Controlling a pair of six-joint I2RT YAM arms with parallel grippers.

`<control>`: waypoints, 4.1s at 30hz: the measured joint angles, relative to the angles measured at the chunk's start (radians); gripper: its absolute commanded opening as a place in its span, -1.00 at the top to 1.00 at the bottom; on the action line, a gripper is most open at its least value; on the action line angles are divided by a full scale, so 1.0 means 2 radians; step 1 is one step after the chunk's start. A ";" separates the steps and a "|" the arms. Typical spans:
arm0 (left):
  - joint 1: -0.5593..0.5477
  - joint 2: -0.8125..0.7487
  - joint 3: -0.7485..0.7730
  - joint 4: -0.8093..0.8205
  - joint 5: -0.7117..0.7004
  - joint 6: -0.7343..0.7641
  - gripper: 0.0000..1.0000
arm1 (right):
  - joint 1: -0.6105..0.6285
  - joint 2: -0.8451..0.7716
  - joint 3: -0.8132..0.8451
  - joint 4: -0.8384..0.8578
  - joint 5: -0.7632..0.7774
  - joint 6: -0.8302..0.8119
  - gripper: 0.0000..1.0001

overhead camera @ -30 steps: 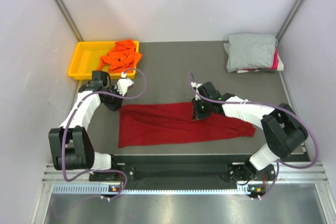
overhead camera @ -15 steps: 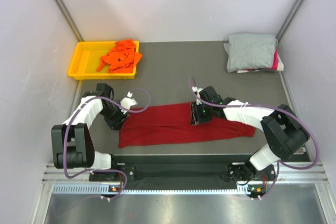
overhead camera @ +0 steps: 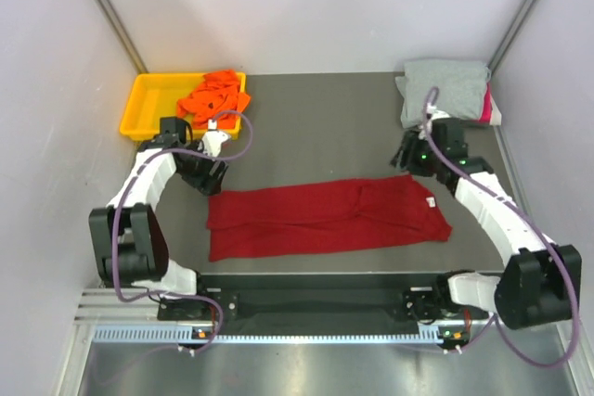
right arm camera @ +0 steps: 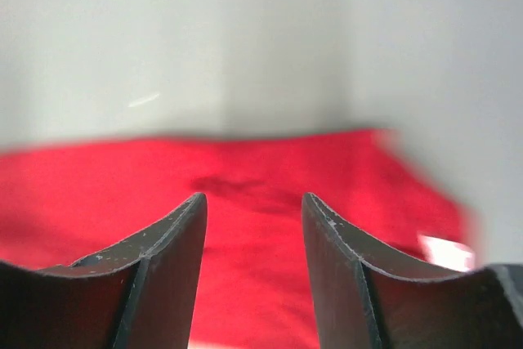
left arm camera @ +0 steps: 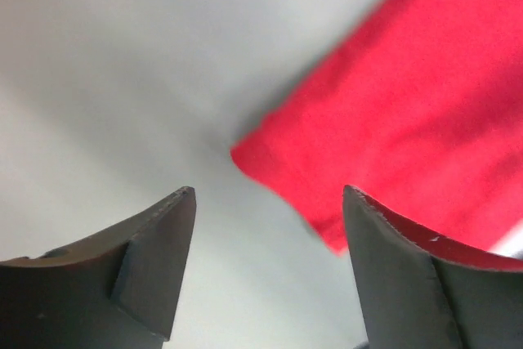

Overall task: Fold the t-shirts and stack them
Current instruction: Fold the tshirt

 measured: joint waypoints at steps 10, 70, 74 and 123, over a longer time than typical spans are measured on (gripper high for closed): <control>-0.025 0.103 -0.013 0.086 -0.042 -0.045 -0.54 | -0.103 0.146 0.002 0.003 0.018 -0.037 0.17; -0.001 0.027 -0.125 0.005 -0.023 0.025 1.00 | -0.096 0.356 0.140 0.123 -0.034 0.057 1.00; 0.000 0.016 -0.132 -0.012 -0.015 0.050 0.98 | -0.056 0.422 0.224 0.132 -0.034 0.075 1.00; -0.091 0.026 -0.121 -0.008 0.006 0.027 -0.17 | -0.067 0.371 0.131 0.235 0.117 0.226 0.29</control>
